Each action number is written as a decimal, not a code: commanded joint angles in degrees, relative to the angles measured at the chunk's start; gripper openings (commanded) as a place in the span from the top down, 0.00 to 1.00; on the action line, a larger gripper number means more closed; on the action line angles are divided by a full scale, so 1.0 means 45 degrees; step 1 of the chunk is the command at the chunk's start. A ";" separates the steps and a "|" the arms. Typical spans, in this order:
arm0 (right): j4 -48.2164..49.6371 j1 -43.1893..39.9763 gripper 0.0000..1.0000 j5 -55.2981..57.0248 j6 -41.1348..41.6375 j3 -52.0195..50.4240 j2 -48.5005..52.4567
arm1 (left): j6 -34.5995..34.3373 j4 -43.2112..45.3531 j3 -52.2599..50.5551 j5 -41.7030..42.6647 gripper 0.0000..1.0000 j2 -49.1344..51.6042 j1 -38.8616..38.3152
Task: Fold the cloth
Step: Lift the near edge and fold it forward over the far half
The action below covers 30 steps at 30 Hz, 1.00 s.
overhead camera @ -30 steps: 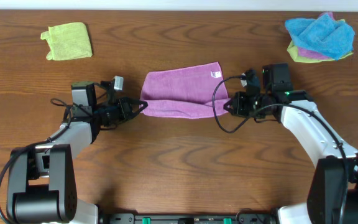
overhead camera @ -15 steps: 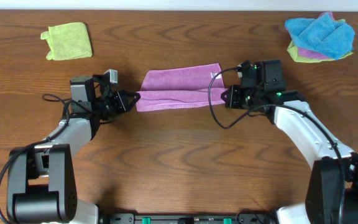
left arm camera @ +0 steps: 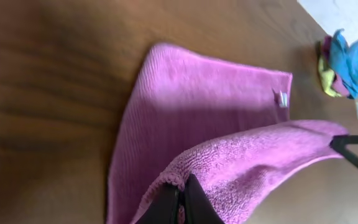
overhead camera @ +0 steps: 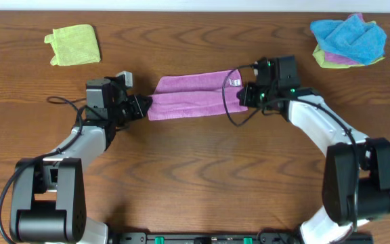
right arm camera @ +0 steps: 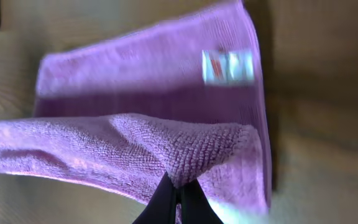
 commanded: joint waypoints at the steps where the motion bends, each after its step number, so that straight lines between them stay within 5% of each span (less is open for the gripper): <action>1: 0.0000 0.0219 0.99 0.0131 0.0121 0.0879 0.0661 | 0.0423 0.0058 0.0840 -0.0612 0.94 0.0515 0.0000; 17: -0.0170 0.0214 0.99 0.0393 0.0073 0.3604 0.2934 | 0.0398 -0.0199 0.5479 0.0442 0.94 0.4527 -0.0005; 30: -0.2385 0.0121 0.98 0.0457 -0.0160 0.3667 0.2943 | 0.0471 -0.2108 0.5595 0.1253 0.94 0.4639 -0.0015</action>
